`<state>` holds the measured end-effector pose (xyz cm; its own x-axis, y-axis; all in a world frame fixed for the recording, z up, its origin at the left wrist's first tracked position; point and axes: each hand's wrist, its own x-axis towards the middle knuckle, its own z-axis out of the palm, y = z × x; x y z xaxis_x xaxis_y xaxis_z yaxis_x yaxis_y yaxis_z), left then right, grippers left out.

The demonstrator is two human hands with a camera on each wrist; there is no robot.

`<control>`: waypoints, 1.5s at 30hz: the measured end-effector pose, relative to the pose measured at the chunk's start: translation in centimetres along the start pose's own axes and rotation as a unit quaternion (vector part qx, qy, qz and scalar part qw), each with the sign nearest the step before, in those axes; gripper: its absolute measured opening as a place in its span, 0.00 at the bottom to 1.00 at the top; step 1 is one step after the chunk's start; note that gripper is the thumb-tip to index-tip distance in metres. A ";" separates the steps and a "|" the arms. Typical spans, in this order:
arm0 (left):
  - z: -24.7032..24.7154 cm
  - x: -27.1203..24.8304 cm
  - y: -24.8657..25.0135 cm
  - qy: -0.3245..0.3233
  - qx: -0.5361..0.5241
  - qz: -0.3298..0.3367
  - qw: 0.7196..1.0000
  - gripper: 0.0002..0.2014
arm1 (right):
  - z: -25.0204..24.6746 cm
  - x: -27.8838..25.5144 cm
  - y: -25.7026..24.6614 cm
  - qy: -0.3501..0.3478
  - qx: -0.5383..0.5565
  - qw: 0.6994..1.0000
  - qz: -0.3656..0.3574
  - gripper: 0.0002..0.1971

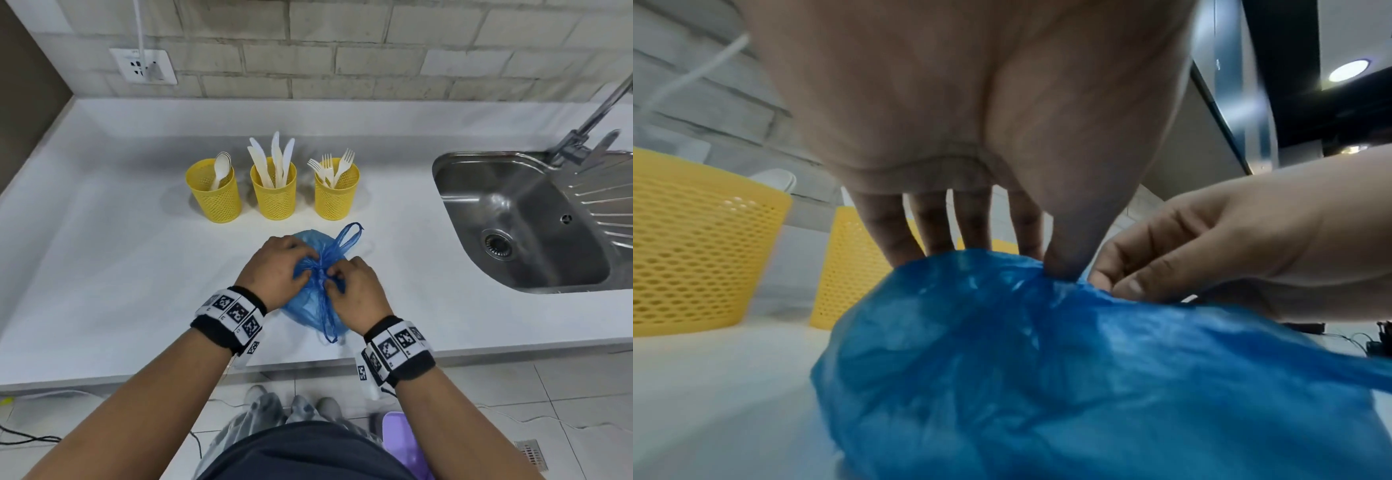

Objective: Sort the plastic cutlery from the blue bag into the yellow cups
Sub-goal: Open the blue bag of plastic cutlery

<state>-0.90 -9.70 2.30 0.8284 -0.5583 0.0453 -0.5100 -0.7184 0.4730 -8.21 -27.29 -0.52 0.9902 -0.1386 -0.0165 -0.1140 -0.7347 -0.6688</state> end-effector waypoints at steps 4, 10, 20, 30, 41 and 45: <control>0.4 0.0 -0.1 0.022 -0.007 -0.040 0.999 0.12 | 0.4 0.8 -0.2 0.017 -0.015 1.000 -0.012 0.06; 0.3 -0.1 0.0 0.049 -0.031 -0.079 0.995 0.07 | 0.5 1.5 -0.7 0.028 -0.043 0.998 -0.032 0.07; -1.4 0.3 -0.7 0.140 -0.082 -0.114 0.980 0.02 | -2.2 -1.0 0.5 0.102 -0.017 0.990 -0.091 0.03; -2.7 0.8 -2.0 0.122 -0.098 -0.162 0.974 0.16 | -3.9 -2.1 3.6 0.100 0.028 0.994 -0.017 0.12; -2.3 3.2 0.7 0.124 -0.084 -0.093 0.984 0.04 | -3.0 1.3 -0.1 0.025 -0.039 0.996 -0.070 0.11; -4.6 3.5 1.0 0.169 -0.157 -0.139 0.963 0.09 | -4.7 1.3 0.0 0.084 0.102 0.989 -0.064 0.07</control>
<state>2.57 -10.49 7.00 0.9779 -0.1574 0.1375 -0.2067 -0.6307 0.7480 -7.32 -30.59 2.99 0.9659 -0.1747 0.1911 0.0473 -0.6066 -0.7936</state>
